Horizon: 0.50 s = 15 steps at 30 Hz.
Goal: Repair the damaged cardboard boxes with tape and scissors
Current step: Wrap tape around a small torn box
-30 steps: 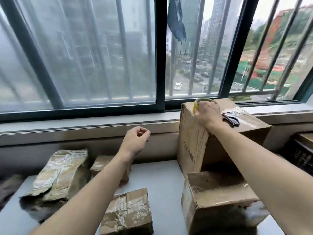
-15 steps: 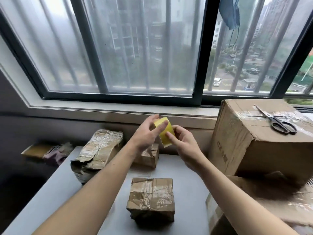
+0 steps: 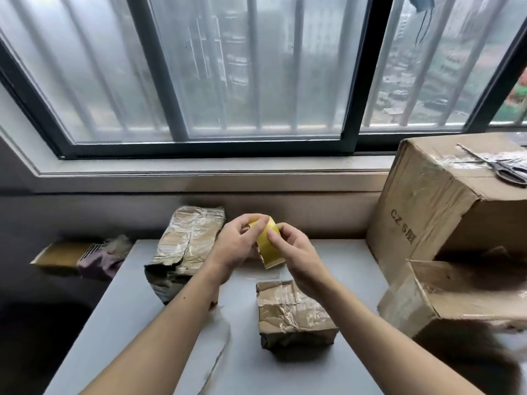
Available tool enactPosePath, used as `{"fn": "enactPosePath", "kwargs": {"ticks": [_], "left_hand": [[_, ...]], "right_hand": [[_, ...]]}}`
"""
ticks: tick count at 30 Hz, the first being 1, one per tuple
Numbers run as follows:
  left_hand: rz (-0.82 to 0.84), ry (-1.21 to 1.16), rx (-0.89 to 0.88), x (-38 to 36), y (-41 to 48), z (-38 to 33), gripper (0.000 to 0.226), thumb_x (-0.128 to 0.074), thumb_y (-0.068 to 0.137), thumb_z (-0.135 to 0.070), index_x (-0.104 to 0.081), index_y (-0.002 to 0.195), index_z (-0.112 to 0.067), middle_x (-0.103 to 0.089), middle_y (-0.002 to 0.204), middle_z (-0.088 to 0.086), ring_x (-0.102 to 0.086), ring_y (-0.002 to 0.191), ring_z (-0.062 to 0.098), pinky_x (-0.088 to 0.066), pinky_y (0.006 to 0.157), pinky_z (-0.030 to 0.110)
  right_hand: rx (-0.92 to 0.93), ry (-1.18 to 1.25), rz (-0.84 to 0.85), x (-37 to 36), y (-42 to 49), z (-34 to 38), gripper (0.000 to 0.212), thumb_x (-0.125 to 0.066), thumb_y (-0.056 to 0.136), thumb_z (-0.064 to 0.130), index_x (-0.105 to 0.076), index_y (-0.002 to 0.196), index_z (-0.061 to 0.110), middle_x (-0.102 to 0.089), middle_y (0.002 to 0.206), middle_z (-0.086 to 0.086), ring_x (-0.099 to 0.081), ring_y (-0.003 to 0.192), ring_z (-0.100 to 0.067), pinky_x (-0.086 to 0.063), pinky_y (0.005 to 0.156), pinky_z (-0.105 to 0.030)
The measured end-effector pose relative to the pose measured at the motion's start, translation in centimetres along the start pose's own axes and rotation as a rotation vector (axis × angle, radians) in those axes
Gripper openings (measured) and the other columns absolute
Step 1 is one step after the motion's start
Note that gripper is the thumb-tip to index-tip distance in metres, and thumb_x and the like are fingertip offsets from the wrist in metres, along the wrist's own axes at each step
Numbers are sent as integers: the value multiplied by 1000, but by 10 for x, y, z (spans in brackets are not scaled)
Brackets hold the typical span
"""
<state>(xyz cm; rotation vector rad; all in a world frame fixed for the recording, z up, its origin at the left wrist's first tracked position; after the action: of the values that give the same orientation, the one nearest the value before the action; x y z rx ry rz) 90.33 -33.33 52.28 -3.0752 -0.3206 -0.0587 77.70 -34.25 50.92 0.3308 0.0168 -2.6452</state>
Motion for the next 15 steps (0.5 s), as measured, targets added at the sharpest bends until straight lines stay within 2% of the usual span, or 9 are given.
{"fn": "enactPosePath", "kwargs": {"ticks": [3, 6, 8, 10, 13, 15], "left_hand": [[-17, -3, -49, 23, 2, 9, 15, -66, 93, -16, -72, 105, -7, -73, 90, 3, -66, 75, 7, -51, 60, 16], [67, 124, -94, 28, 0, 22, 14, -69, 92, -17, -75, 104, -12, -75, 94, -1, -68, 83, 6, -52, 68, 17], [133, 177, -125, 26, -2, 30, 13, -72, 90, -20, -76, 102, -19, -75, 97, -2, -69, 91, 10, -54, 77, 22], [180, 101, -135, 24, -4, 36, 15, -71, 90, -14, -75, 104, -16, -75, 102, 0, -69, 97, 12, -55, 80, 22], [88, -74, -42, 29, -3, 45, 14, -66, 92, -6, -72, 104, -10, -74, 100, 4, -70, 87, 10, -54, 70, 20], [-26, -136, 105, 35, -1, 56, 9, -62, 96, -14, -70, 97, -11, -72, 93, 7, -67, 77, 12, -53, 62, 25]], "right_hand": [[-51, -23, -31, -13, -4, -14, 24, -62, 89, 23, -62, 105, 5, -65, 86, -4, -56, 78, -12, -46, 68, -23], [-160, 10, -93, -19, -7, -31, 30, -60, 79, 19, -60, 106, 6, -65, 90, -13, -59, 82, -23, -47, 69, -31], [-231, 70, -122, -21, -10, -42, 29, -58, 85, 14, -58, 112, 3, -67, 93, -21, -65, 83, -34, -50, 69, -38], [-275, 77, -141, -23, -14, -47, 25, -52, 100, 17, -58, 118, 1, -70, 96, -19, -69, 79, -36, -52, 73, -42], [-260, 14, -175, -20, -17, -54, 21, -50, 104, 18, -58, 117, 3, -72, 105, -20, -71, 78, -32, -52, 79, -42], [-219, -13, -168, -17, -18, -57, 14, -51, 102, 8, -55, 115, 7, -69, 113, -26, -70, 89, -34, -52, 85, -43]]}}
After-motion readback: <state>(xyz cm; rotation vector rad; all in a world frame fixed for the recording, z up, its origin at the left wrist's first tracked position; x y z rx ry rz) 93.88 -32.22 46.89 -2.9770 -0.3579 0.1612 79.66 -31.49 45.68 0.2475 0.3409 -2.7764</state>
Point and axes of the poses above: each hand's wrist, its own y-axis towards the middle knuckle, its own x-axis out of the back of the hand, z = x × y, the point moved 7 cm from there along y, towards the middle knuckle
